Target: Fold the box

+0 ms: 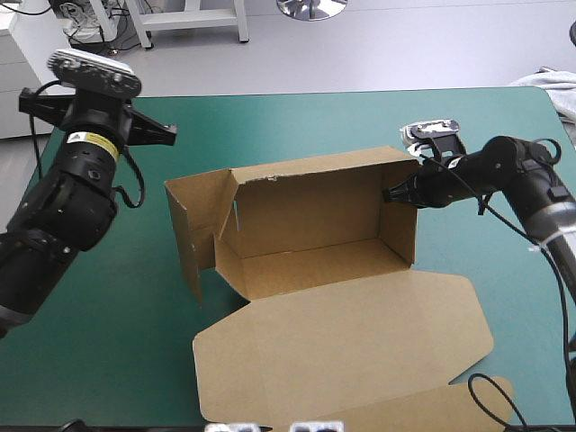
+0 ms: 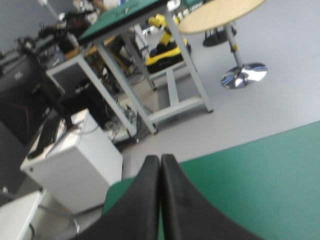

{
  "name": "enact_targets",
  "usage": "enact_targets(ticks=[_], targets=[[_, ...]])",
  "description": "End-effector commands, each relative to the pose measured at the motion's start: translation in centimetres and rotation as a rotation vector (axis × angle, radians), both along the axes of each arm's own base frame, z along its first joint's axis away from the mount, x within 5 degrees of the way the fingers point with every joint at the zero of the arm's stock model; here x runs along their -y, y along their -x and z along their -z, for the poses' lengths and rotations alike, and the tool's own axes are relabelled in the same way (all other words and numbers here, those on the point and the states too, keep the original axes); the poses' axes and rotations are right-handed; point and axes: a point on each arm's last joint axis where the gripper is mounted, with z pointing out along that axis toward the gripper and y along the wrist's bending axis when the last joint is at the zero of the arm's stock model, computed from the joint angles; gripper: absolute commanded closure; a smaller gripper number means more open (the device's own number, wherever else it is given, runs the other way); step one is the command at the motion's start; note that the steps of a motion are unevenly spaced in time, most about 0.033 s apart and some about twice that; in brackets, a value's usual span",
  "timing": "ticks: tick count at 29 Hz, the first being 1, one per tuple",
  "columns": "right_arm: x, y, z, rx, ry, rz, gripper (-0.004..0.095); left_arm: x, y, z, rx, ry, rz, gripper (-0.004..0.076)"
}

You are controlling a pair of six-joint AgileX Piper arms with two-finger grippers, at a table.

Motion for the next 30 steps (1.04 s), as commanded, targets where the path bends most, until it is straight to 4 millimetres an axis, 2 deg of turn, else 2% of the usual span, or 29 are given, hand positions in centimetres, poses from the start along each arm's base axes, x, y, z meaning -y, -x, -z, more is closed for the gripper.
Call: enact_targets(ticks=[1,5,8,13,20,23,30], targets=[[-0.6,-0.5,-1.9,-0.036,0.001,0.023,0.0907,-3.0,0.0,-1.2,0.006,0.072,-0.045,0.0734],[-1.4,-2.6,-1.7,-0.110,0.023,0.017,0.0908,-6.8,-0.9,-0.1,-0.098,0.173,-0.132,0.0734],[-1.8,-4.1,-0.9,-0.161,0.024,0.021,0.0908,-8.4,-1.1,0.5,-0.150,0.236,-0.140,0.0734],[-2.3,-6.3,0.9,-0.201,0.033,0.021,0.0907,-10.2,-1.8,1.5,-0.228,0.345,-0.112,0.0734],[-2.7,-8.5,3.7,-0.196,0.052,0.018,0.0897,-12.0,-4.0,4.6,-0.424,0.489,-0.091,0.0734],[-2.6,-9.0,4.0,-0.170,0.070,0.017,0.0842,-12.1,-4.9,5.6,-0.474,0.487,-0.083,0.0734],[-2.6,-9.4,4.0,-0.125,0.070,0.022,0.0598,-11.9,-5.5,6.8,-0.559,0.459,-0.041,0.0734]])
